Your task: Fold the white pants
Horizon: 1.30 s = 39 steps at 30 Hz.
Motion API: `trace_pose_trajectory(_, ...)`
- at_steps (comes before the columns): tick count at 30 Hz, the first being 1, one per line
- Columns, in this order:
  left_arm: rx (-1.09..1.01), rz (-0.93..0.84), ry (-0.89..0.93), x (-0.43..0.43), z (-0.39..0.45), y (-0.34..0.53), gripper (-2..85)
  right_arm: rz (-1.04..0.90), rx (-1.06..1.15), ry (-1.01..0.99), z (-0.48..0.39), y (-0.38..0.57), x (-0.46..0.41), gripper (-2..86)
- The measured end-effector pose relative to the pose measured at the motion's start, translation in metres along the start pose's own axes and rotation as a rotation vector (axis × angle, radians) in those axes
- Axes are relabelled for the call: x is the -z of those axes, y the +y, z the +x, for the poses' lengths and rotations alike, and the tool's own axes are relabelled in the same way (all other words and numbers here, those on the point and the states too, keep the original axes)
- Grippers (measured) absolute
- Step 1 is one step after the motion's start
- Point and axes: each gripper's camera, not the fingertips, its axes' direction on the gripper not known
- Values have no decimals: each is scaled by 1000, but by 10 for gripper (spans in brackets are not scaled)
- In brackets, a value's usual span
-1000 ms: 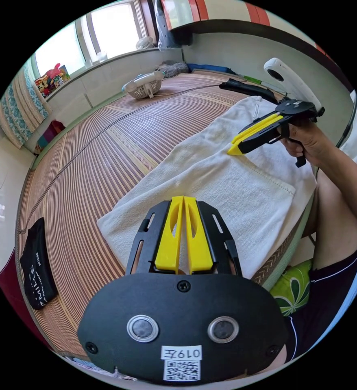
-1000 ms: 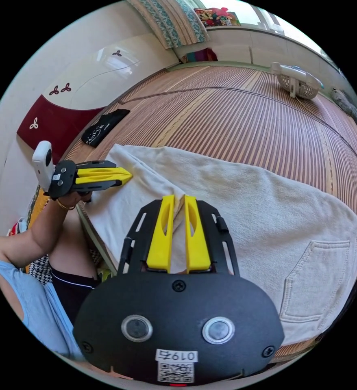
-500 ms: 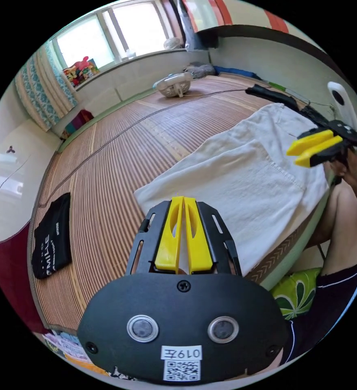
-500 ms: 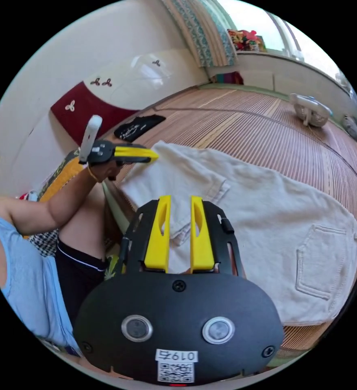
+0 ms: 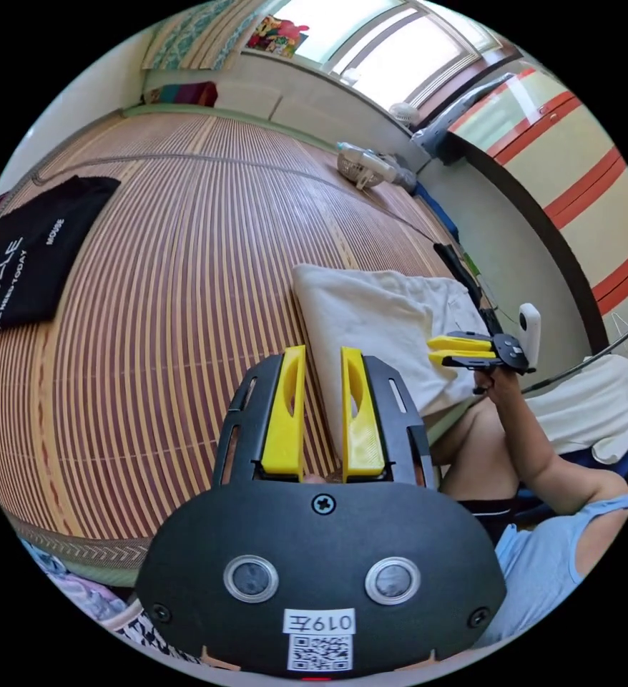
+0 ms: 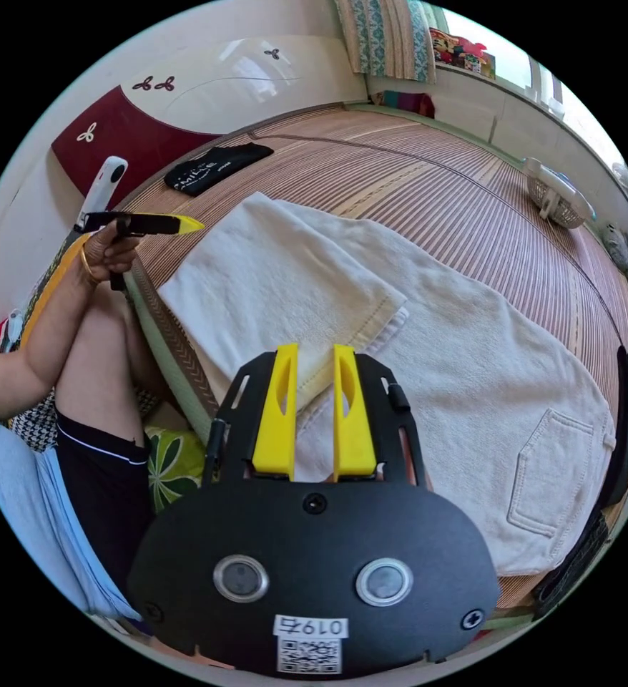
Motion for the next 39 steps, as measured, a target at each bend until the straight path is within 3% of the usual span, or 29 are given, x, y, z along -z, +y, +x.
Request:
trace_pose_trajectory(5, -19, -95, 22, -3, -23, -9, 65, 5, -48, -34, 1, -1, -2, 68)
trace_pose_trajectory(11, 9, -83, 80, 4, -52, -16, 48, 35, -108, -77, -1, 7, -3, 48)
trace_pose_trajectory(16, 9, -50, 165, 18, -75, -19, 21, 50, -107, 42, -23, 8, -13, -2)
trace_pose_trajectory(28, 63, 44, -64, 88, -115, -24, 8, 91, -92, 67, -100, -50, -44, -10)
trace_pose_trajectory(36, 140, 25, -134, 85, -118, -1, 9, 103, -10, 253, -164, -57, -56, -9)
trace_pose_trajectory(39, 147, 93, -187, 103, -99, 21, 10, 142, -14, 267, -181, -42, -39, -7)
